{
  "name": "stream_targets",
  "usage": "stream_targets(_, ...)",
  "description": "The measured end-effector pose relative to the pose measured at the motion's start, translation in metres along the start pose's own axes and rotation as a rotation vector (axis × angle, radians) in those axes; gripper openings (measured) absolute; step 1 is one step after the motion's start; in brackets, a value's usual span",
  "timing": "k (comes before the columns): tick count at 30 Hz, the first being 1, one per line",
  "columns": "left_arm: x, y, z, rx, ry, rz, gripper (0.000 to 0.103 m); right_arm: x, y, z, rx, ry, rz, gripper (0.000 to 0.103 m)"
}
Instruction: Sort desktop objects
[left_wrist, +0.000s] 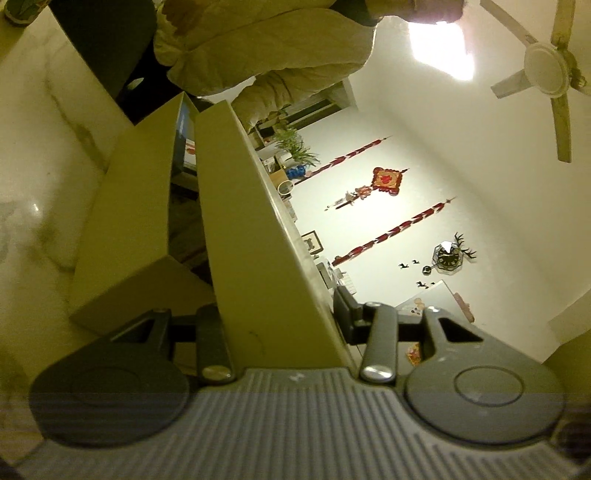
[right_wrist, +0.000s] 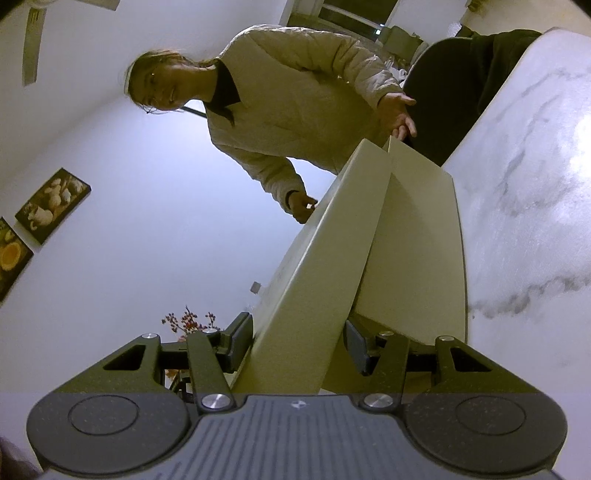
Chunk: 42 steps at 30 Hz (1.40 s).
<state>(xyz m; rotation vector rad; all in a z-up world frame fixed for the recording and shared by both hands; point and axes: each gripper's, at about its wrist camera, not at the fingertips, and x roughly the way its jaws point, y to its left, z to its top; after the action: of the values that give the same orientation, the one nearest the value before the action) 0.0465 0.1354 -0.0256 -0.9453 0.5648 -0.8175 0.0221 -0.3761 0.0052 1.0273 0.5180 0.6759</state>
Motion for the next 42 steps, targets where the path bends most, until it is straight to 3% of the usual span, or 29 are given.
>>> stream_targets(11, -0.007, 0.004, -0.006, -0.015, -0.008, -0.067, 0.042, 0.005, 0.002, -0.003, -0.020, 0.021, -0.016, 0.056)
stream_targets(16, -0.013, -0.002, -0.007, 0.049, -0.014, -0.093, 0.043, 0.000, 0.005, 0.000, -0.031, 0.003, -0.009, 0.057)
stream_targets(25, -0.010, -0.003, -0.002, -0.101, -0.029, -0.199, 0.037, -0.005, 0.010, 0.002, -0.013, -0.003, -0.010, 0.057)
stream_targets(27, -0.006, -0.014, -0.002, -0.045, -0.036, -0.137, 0.041, -0.007, 0.012, 0.004, -0.006, -0.013, -0.001, 0.057)
stream_targets(31, 0.008, -0.035, -0.005, 0.069, -0.004, 0.071, 0.051, -0.006, 0.010, 0.005, -0.008, -0.010, -0.005, 0.057)
stream_targets(42, 0.018, -0.067, -0.006, 0.073, -0.036, 0.221, 0.052, -0.003, -0.019, 0.027, 0.023, 0.036, 0.058, 0.057)
